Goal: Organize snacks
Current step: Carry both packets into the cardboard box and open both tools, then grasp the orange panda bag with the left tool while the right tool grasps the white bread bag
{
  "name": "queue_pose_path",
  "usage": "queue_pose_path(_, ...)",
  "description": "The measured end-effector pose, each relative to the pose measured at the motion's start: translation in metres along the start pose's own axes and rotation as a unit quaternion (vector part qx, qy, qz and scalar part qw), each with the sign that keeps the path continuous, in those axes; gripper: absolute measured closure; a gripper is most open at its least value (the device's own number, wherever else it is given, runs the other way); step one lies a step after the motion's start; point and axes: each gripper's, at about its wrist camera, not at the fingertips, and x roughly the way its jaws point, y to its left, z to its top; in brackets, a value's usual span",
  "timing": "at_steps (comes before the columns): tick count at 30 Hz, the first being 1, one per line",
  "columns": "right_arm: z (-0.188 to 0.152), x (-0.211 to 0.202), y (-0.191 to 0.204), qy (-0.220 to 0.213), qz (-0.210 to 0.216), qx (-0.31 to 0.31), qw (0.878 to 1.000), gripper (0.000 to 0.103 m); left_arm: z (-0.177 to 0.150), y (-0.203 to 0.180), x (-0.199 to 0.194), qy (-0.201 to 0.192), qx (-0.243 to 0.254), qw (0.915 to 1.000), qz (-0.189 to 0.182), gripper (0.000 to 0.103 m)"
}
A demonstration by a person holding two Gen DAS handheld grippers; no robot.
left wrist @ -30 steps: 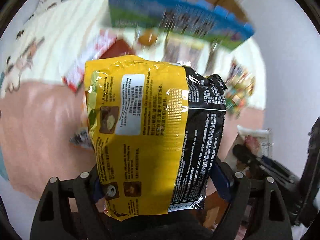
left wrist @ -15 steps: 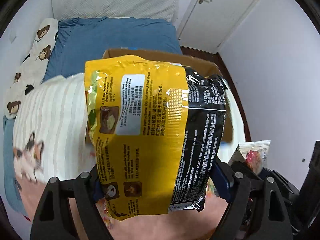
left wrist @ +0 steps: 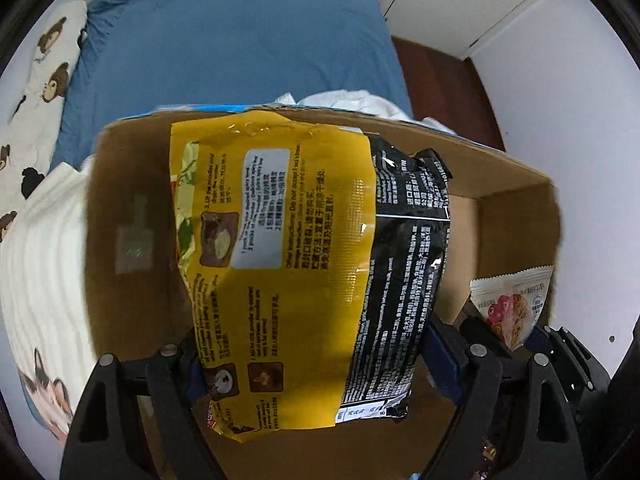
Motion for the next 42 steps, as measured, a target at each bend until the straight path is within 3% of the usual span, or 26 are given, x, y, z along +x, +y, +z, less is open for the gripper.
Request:
queue_pose_path(10, 0.038, 0.07, -0.018, 0.035, 0.0, -0.01, 0.999, 0.057, 0.018, 0.013, 0.026, 0.02, 0.002, 0.9998, 0.002, 0.018)
queue_pose_path(13, 0.044, 0.084, -0.022, 0.045, 0.014, 0.0, 0.999, 0.054, 0.028, 0.0, 0.025, 0.026, 0.005, 0.9996, 0.009, 0.018)
queue_pose_path(14, 0.045, 0.087, -0.024, 0.049, 0.019, 0.004, 0.999, 0.048, 0.028, -0.008, 0.024, 0.028, 0.005, 0.9995, 0.011, 0.018)
queue_pose_path(15, 0.044, 0.087, -0.03, 0.051, 0.024, 0.007, 0.998, 0.034, 0.028, -0.011, 0.021, 0.028, 0.007, 0.9995, 0.013, 0.018)
queue_pose_path(17, 0.045, 0.088, -0.039, 0.05, 0.033, 0.009, 0.998, 0.019, 0.024, -0.012, 0.018, 0.022, 0.008, 0.9996, 0.019, 0.018)
queue_pose_path(19, 0.045, 0.086, -0.041, 0.049, 0.035, 0.009, 0.998, 0.016, 0.021, -0.012, 0.014, 0.012, 0.004, 0.9997, 0.019, 0.018)
queue_pose_path(21, 0.042, 0.08, -0.045, 0.047, 0.035, 0.011, 0.998, 0.008, 0.018, -0.01, 0.011, 0.005, -0.001, 0.9998, 0.018, 0.015)
queue_pose_path(23, 0.033, 0.07, -0.039, 0.044, 0.037, 0.011, 0.998, 0.008, 0.012, -0.008, 0.006, -0.001, -0.002, 0.9998, 0.019, 0.008)
queue_pose_path(30, 0.007, 0.024, -0.014, 0.02, 0.019, -0.002, 1.0, 0.007, -0.015, -0.007, -0.014, -0.028, -0.006, 0.9994, 0.017, 0.007)
queue_pose_path(42, -0.06, -0.062, 0.001, -0.039, 0.019, -0.017, 0.999, 0.006, -0.097, -0.022, -0.094, -0.16, 0.001, 0.9859, 0.051, 0.007)
